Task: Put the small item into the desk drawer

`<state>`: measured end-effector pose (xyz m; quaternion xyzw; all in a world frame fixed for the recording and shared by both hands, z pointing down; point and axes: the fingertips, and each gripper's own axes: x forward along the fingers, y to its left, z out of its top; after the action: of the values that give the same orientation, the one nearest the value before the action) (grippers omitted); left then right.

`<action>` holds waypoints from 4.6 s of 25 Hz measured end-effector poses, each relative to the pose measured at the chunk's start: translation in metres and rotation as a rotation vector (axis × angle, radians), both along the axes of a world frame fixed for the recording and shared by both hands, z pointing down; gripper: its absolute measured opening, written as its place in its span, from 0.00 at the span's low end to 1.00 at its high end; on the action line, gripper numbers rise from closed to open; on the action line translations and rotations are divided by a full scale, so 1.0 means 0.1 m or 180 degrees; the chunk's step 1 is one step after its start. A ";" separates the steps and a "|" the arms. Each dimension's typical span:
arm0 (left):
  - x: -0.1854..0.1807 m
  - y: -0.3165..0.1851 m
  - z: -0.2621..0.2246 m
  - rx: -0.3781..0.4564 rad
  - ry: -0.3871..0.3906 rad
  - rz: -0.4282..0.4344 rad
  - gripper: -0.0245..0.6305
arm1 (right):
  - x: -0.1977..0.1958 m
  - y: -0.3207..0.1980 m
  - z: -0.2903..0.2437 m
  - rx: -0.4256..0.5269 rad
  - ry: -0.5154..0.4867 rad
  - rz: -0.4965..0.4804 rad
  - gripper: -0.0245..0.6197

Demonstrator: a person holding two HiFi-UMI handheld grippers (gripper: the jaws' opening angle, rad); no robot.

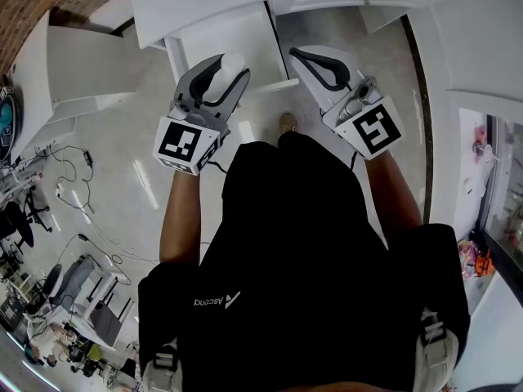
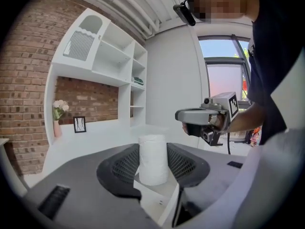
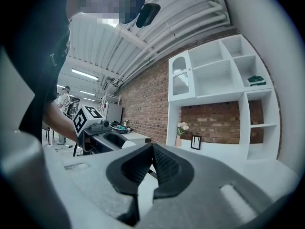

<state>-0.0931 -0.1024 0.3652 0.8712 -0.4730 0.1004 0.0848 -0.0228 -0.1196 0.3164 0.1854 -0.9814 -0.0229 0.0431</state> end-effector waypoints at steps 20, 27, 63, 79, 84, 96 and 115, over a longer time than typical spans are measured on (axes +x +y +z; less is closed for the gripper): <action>-0.14 -0.47 1.21 -0.1125 -0.0252 0.0513 0.30 | -0.09 -0.47 0.40 -0.0077 0.0137 0.0381 0.04; -0.12 -0.57 1.66 -0.1552 -0.0254 0.0618 0.30 | -0.17 -0.56 0.62 -0.0247 0.0267 0.0388 0.04; -0.01 -0.57 3.60 -0.3069 -0.0947 0.1088 0.30 | -0.14 -0.96 1.30 -0.0583 0.0595 0.0549 0.04; 0.04 -0.45 3.91 -0.3258 -0.1218 0.1351 0.31 | -0.02 -1.04 1.41 -0.0639 0.0669 0.0649 0.04; 0.03 -0.47 3.91 -0.3268 -0.1202 0.1326 0.32 | -0.02 -1.05 1.41 -0.0640 0.0667 0.0653 0.04; -0.01 -0.50 3.78 -0.3202 -0.1160 0.1299 0.33 | -0.05 -1.02 1.39 -0.0650 0.0628 0.0630 0.04; 0.14 -0.90 2.26 -0.1944 -0.0470 0.0821 0.30 | -0.09 -0.90 1.05 -0.0481 0.0419 0.0495 0.04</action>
<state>-0.0790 -0.1925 0.5914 0.8486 -0.3119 0.3101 0.2939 -0.0319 -0.2093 0.4215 0.2553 -0.9581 0.0425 0.1230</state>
